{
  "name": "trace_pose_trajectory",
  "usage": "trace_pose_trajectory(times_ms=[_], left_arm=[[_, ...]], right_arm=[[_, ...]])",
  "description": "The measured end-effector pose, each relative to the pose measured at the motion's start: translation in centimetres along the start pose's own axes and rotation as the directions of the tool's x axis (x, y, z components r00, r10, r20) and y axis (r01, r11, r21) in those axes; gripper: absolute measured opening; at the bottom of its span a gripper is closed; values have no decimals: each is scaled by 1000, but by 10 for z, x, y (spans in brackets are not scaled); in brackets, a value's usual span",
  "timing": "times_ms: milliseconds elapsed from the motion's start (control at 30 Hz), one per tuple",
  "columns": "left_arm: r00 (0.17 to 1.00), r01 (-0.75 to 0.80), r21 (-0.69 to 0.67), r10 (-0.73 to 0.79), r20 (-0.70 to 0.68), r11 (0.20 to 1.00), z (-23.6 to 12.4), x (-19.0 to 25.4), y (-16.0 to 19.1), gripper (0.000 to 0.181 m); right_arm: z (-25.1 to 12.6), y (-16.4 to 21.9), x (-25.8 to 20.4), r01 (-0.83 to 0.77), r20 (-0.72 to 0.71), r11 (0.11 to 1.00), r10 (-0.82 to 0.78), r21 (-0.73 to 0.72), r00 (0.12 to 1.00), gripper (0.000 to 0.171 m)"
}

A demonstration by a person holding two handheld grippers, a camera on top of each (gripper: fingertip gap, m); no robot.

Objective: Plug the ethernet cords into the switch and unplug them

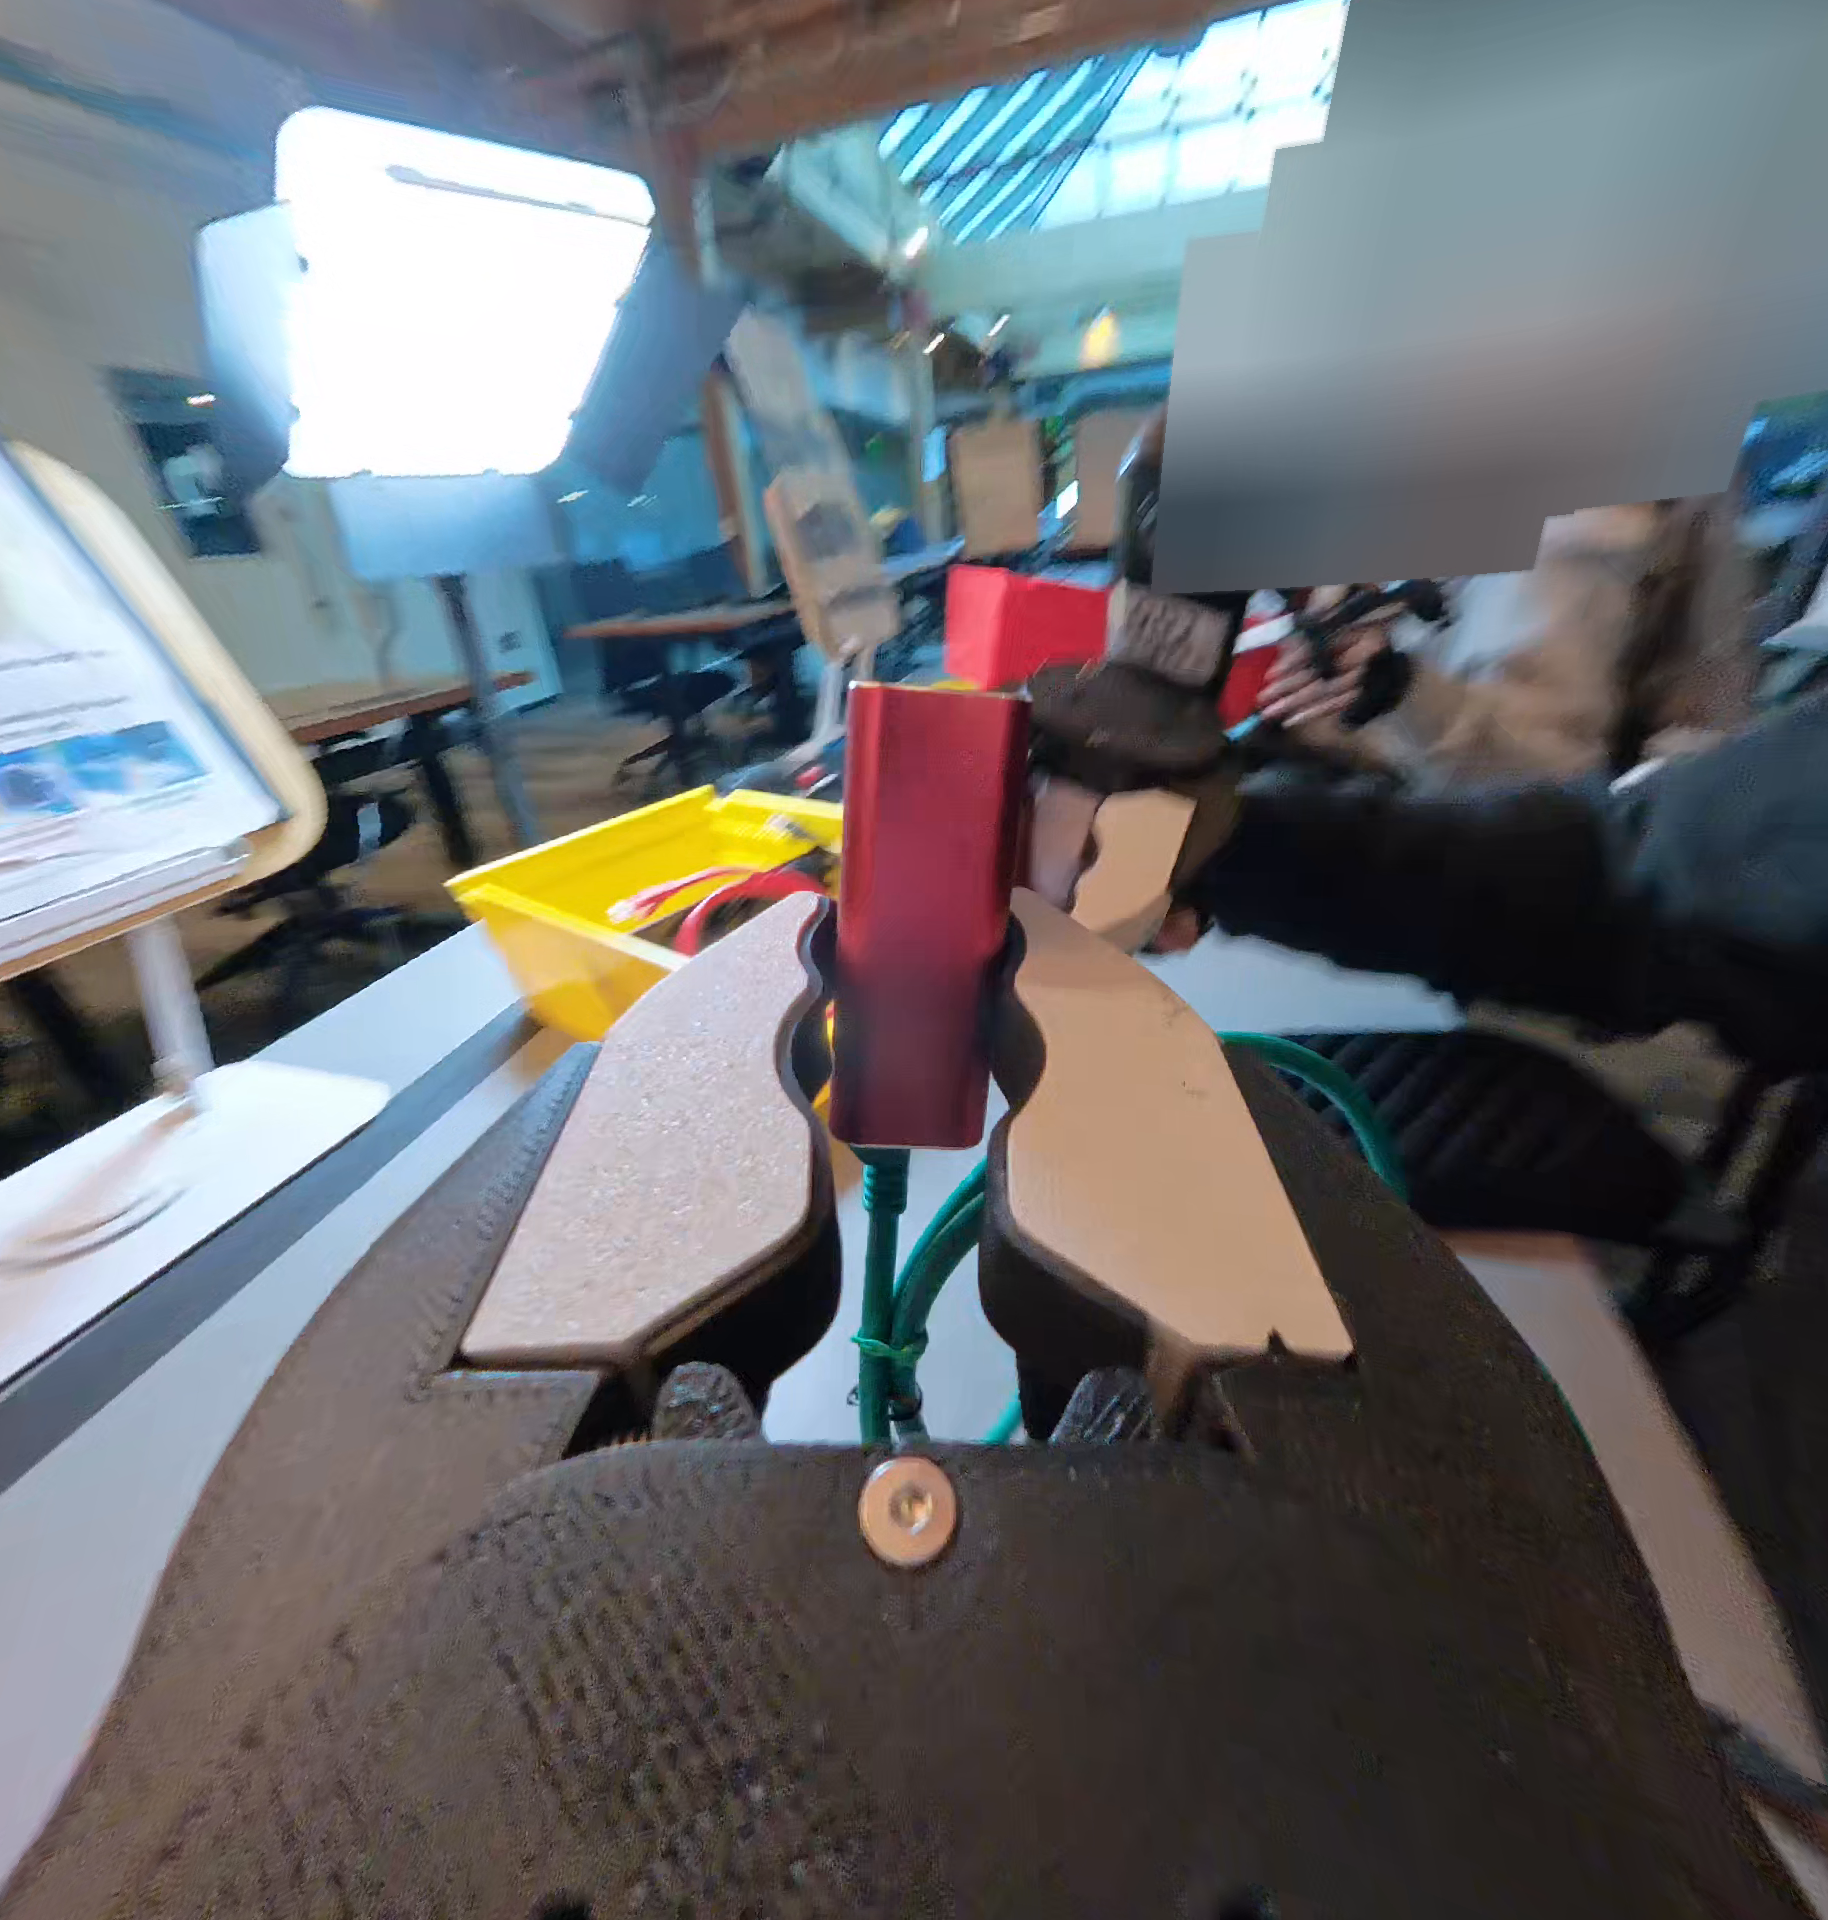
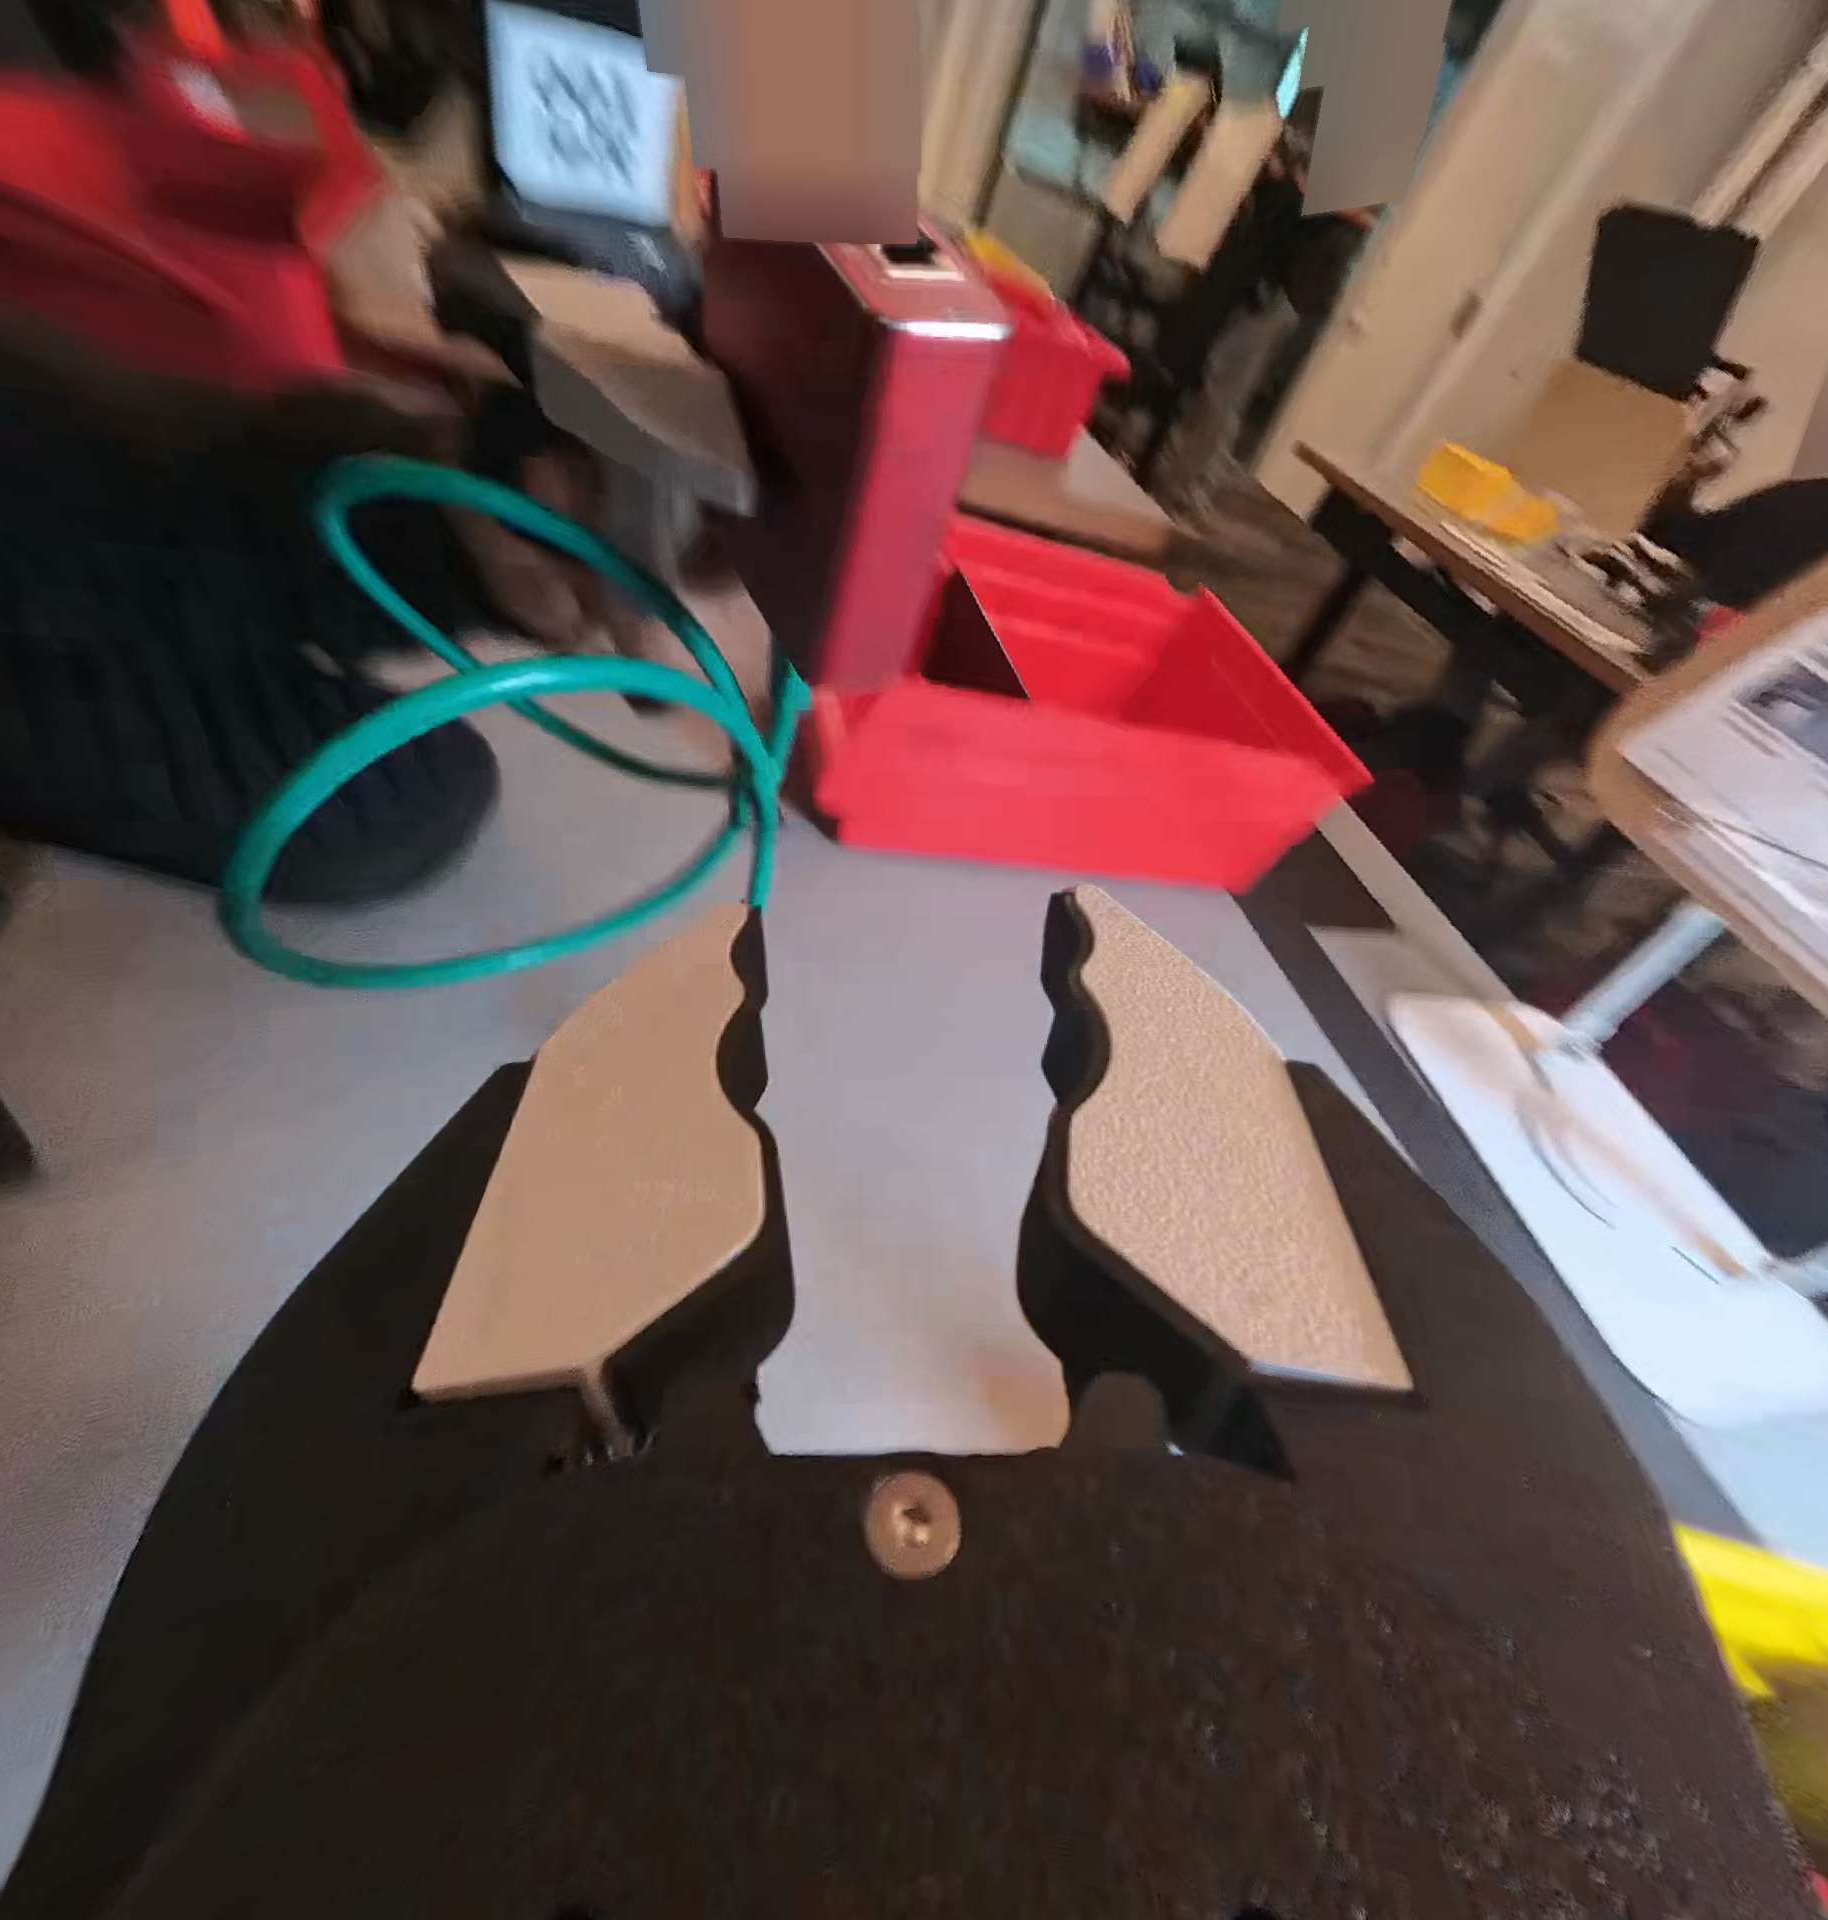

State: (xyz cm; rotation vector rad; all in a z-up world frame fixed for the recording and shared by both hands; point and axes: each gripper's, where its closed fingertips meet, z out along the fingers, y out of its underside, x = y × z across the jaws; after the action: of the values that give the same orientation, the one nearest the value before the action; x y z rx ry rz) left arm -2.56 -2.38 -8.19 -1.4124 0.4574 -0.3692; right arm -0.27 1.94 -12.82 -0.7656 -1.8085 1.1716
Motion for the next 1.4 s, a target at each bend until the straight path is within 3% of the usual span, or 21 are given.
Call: trace_pose_trajectory(times_ms=[100,167,300,500,767,900,1033,1233,1400], left_arm=[[982,106,97,-89,-165,990,10,10,-21,28],[970,146,155,-110,-219,977,11,13,-27,28],[955,226,228,-170,-242,947,6,7,-17,29],[951,242,147,-203,-235,959,-3,-3,11,28],[999,-47,-183,43,-25,982,-16,-30,55,40],[947,-294,-388,320,4,874,-21,-35,81,45],[878,-437,-510,475,-61,741,-18,-28,99,46],[765,-591,-569,621,-170,572,-11,-21,125,29],[742,-620,-543,649,-169,567,-10,-18,118,29]], right_arm=[[20,-35,-12,-129,123,976,108,177,986,50],[32,-38,-12,-126,129,973,102,193,986,47],[47,-32,-22,-215,164,951,181,224,970,14],[51,-9,-22,-224,140,957,200,182,970,8],[31,10,0,29,-71,999,-32,-35,997,7],[33,18,-10,167,-72,973,-180,-157,981,7],[40,26,-21,238,-32,945,-251,-223,967,7],[43,38,-29,275,10,925,-283,-263,959,7],[41,36,-29,298,8,922,-306,-246,952,10]])
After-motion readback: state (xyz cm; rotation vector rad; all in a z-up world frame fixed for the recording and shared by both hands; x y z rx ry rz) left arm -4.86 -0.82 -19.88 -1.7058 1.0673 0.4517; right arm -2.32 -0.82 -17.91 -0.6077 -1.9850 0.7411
